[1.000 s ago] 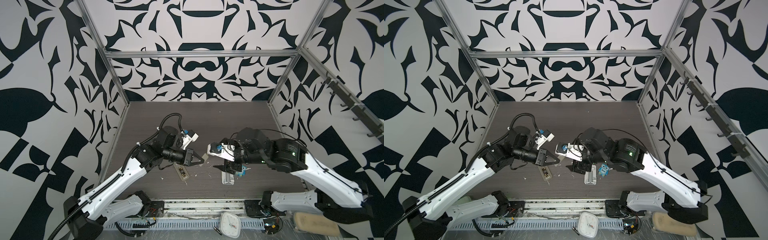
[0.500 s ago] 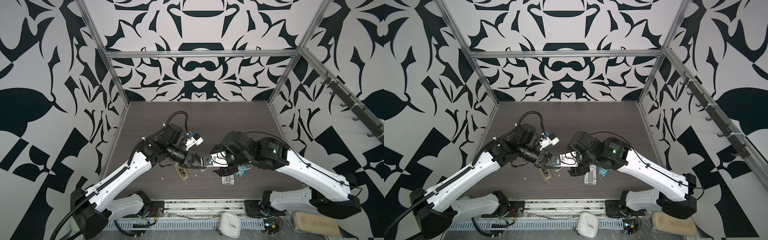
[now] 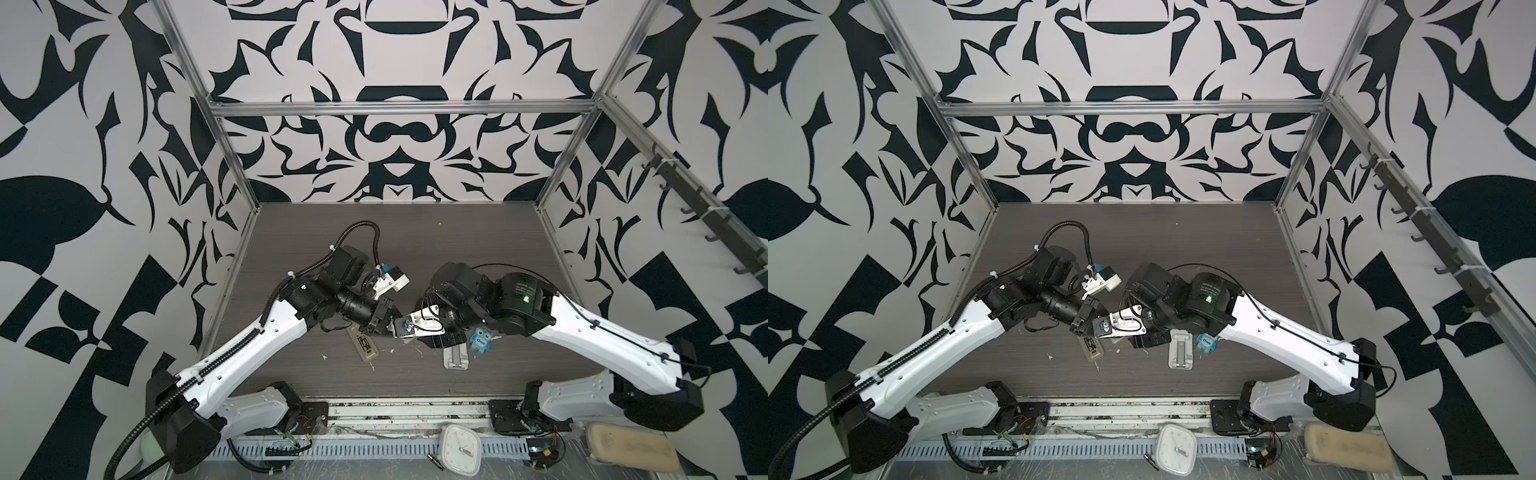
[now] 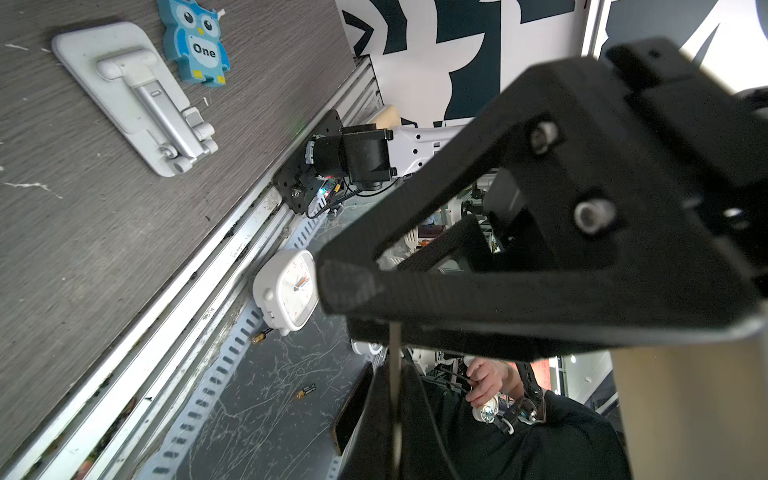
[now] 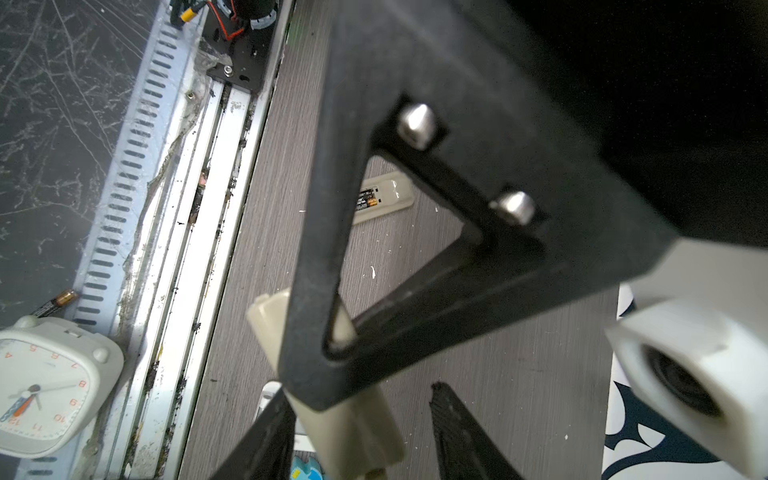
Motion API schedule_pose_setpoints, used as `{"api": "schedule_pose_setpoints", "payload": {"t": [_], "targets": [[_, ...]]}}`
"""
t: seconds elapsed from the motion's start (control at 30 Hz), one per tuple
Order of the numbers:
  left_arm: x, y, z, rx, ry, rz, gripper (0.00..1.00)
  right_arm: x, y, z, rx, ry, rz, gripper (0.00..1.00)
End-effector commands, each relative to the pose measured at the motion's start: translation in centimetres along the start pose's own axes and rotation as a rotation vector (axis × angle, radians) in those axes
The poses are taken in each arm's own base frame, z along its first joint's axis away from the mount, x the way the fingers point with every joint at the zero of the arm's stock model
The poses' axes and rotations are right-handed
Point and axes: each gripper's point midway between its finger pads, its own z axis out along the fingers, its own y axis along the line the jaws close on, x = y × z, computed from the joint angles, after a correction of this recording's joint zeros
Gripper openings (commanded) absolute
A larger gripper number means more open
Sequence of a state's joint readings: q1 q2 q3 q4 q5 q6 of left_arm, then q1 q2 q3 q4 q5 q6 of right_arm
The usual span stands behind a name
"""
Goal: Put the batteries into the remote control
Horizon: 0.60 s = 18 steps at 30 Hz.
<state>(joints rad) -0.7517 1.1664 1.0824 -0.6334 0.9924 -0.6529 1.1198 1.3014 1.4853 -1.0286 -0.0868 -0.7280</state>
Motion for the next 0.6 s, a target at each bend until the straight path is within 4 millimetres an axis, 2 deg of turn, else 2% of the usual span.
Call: {"api": "schedule_pose_setpoints", "payload": {"t": [0.0,0.57], "targets": [[0.29,-0.62,-0.21,0.018,0.019,0.007,0.00,-0.79,-0.41,-0.52,0.034,-0.020,-0.040,0.52],[0.32,-0.54,0.03,0.029,0.048,-0.007,0.00,-0.12,0.20,-0.17,0.048,0.015,-0.070,0.34]]}}
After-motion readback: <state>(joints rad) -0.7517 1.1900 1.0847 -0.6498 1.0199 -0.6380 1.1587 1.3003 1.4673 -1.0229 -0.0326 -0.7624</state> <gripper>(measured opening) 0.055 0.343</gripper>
